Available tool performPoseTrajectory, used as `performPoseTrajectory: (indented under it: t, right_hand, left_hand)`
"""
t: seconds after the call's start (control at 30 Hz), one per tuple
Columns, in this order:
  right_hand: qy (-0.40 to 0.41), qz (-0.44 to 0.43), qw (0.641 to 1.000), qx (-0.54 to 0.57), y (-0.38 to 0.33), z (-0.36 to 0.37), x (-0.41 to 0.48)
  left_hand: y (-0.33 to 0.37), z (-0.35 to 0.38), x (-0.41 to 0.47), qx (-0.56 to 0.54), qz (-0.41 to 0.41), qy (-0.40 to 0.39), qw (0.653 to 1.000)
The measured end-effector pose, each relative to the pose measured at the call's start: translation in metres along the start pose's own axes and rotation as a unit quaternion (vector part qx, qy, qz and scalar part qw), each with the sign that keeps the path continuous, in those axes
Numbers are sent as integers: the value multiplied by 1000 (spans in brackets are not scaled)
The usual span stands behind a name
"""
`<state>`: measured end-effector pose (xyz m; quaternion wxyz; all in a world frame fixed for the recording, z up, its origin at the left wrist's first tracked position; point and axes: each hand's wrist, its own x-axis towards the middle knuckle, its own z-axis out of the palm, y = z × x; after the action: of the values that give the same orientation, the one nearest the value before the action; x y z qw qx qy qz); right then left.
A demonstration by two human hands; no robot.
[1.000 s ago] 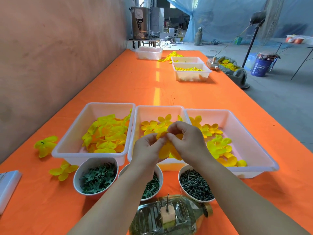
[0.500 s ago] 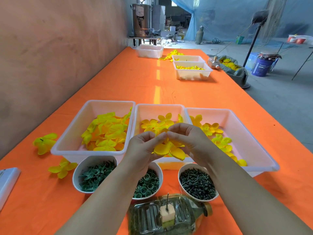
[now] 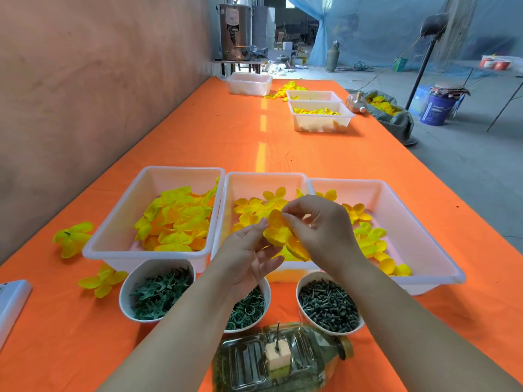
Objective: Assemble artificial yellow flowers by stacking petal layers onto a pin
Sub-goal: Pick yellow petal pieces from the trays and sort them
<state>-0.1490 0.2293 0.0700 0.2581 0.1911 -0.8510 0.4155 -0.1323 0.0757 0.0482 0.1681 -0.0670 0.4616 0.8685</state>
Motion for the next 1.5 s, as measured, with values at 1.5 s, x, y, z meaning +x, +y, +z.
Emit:
performPoseTrajectory:
  t: [1.5]
  right_hand:
    - [-274, 272, 816, 430, -12, -32, -5]
  left_hand:
    - [22, 2, -27, 193, 70, -122, 971]
